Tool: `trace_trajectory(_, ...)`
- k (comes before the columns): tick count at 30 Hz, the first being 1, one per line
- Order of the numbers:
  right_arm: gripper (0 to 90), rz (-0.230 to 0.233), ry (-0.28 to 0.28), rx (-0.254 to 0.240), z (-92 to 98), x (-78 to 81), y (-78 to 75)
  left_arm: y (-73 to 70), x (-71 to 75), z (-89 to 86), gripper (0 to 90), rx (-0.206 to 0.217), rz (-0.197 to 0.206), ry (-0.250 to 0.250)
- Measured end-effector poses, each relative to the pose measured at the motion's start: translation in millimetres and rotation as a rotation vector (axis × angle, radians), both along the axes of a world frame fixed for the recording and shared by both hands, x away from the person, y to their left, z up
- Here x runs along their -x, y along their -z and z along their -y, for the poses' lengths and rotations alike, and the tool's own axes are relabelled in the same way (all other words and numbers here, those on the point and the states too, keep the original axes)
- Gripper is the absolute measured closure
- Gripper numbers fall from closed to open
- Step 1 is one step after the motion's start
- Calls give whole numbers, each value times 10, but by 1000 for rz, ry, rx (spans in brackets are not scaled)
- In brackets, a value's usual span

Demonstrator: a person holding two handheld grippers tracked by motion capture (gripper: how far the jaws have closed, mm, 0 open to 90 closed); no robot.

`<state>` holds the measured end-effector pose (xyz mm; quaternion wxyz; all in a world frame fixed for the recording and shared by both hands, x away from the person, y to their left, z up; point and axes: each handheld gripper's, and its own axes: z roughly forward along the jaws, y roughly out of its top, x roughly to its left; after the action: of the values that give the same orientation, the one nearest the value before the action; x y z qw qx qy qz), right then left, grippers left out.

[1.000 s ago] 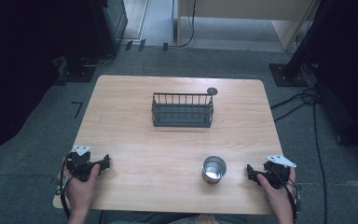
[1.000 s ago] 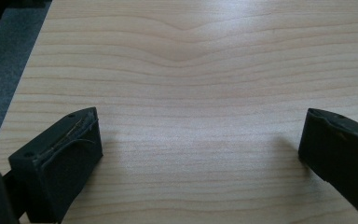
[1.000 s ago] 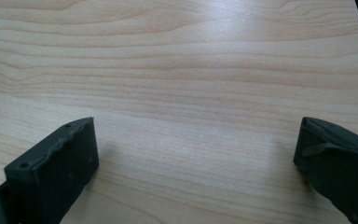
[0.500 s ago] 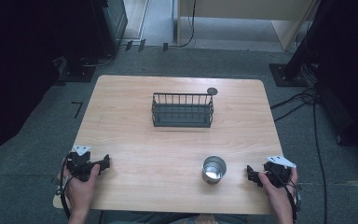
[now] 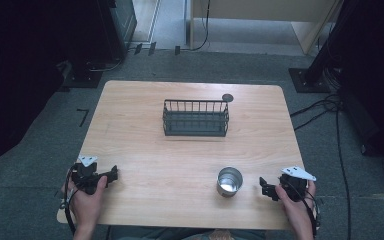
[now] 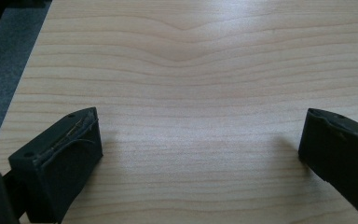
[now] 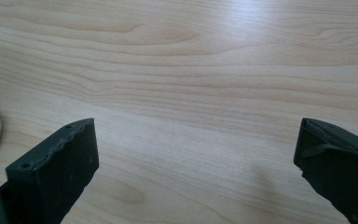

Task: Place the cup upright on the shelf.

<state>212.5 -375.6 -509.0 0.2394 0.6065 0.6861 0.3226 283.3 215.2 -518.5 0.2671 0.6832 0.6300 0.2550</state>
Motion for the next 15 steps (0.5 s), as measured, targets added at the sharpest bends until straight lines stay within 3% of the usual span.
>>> trace_trajectory(11,0,8,-134,13,-232,72,-54,0,0,0,0,0,0,0)
trace_trajectory(15,0,9,-180,-7,-316,86,-67,0,0,0,0,0,0,0)
